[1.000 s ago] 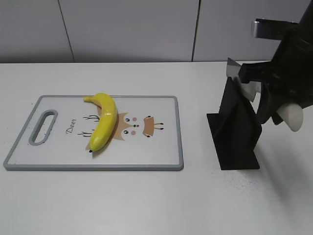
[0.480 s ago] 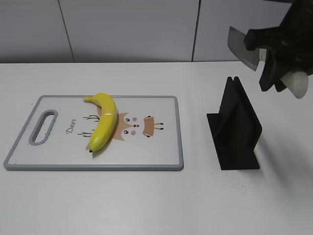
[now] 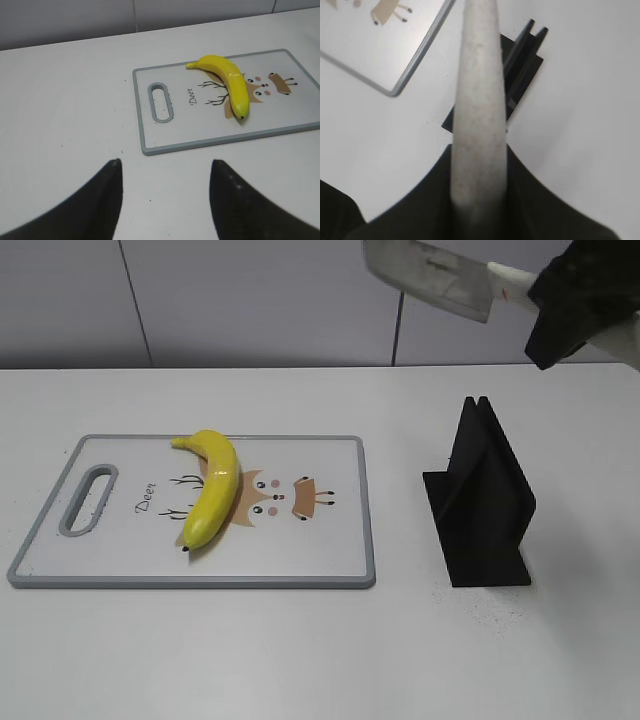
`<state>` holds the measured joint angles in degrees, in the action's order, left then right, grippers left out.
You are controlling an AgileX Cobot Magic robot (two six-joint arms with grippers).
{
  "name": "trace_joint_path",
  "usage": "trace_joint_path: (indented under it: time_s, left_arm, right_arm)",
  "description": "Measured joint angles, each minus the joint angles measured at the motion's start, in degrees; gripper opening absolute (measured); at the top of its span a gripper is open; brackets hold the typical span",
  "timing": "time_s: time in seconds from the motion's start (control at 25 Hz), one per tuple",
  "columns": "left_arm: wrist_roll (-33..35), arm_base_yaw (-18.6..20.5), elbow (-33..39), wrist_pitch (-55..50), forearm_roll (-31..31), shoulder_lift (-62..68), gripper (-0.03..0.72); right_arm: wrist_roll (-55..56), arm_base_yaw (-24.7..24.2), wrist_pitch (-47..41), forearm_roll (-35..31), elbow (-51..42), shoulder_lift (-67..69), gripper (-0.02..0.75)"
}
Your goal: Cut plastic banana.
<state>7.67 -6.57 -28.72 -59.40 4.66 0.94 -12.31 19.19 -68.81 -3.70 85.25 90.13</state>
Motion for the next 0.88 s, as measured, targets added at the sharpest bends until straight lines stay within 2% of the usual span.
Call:
trace_joint_path:
  time_s: [0.24,0.36,0.6,0.72,0.88]
  left_arm:
    - [0.3,0.0,0.0,0.0,0.7,0.0,0.496]
    - [2.9,0.0,0.0,0.0,2.1,0.0,0.493]
    - [9.7,0.0,-2.7,3.3,4.0,3.5,0.493]
    - [15.9,0.0,-4.8,5.8,5.5,8.7,0.493]
    - [25.5,0.0,-7.7,6.3,10.4,20.5,0.493]
  right_arm:
    - [-36.6,0.0,3.2,-5.4,0.1,0.0,0.185]
    - [-53.1,0.0,3.8,-9.1,0.2,0.9,0.185]
    - [-58.6,0.0,4.0,-9.9,0.3,6.1,0.185]
    - [-59.0,0.0,4.2,-9.9,1.7,8.4,0.185]
    - [-59.0,0.0,4.2,-10.1,5.5,11.1,0.185]
